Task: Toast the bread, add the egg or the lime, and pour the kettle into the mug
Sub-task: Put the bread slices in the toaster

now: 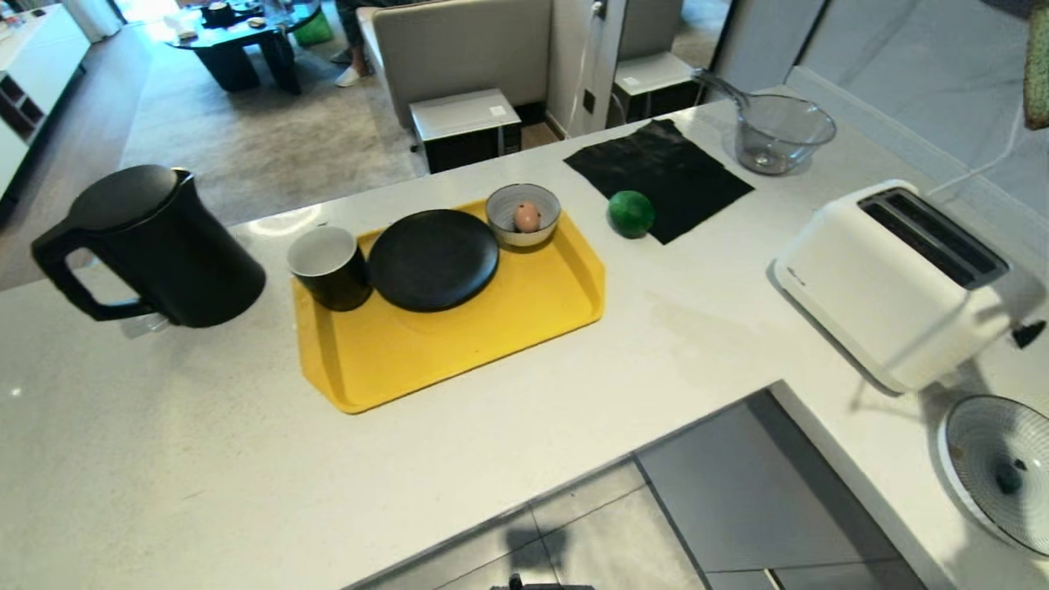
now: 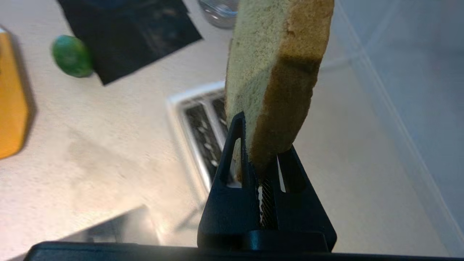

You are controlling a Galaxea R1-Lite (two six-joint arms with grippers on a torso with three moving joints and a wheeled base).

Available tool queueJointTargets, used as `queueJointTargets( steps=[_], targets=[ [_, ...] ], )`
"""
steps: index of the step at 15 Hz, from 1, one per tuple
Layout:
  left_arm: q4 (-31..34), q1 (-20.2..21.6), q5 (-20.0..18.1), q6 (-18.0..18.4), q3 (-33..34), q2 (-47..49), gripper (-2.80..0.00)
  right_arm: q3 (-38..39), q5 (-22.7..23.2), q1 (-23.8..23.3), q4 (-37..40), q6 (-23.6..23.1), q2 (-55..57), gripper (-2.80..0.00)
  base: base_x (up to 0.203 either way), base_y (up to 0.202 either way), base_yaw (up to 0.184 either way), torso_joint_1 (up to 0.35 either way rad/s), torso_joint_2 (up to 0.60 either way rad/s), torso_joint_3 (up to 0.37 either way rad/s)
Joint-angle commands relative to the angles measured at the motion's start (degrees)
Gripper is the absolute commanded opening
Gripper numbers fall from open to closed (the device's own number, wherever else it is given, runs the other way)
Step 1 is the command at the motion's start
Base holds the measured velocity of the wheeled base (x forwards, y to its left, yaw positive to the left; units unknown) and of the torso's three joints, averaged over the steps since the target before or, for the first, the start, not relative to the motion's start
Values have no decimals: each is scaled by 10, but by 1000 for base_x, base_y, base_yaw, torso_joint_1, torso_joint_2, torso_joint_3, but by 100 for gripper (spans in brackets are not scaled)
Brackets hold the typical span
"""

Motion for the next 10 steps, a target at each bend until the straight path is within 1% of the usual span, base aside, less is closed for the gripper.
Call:
queueJointTargets(
  steps=[1, 6, 8, 9, 10],
  targets=[
    [0, 1, 0, 0, 10, 0, -280, 0, 6, 0, 2, -1, 0, -280, 1, 8, -172, 2, 2, 2],
    [0, 1, 0, 0, 10, 0, -280, 4, 35, 0, 2, -4, 4, -280, 0, 9, -173, 2, 3, 2],
    [0, 1, 0, 0, 10, 0, -280, 9, 65, 1, 2, -7, 5, -280, 0, 6, -156, 1, 3, 0],
    [0, 0, 0, 0, 10, 0, -280, 10, 87, 1, 2, -10, 5, -280, 5, 4, -104, 2, -1, 3],
    [0, 1, 0, 0, 10, 0, -280, 10, 115, 1, 1, -21, 5, -280, 0, 0, 0, 0, 0, 0]
  ],
)
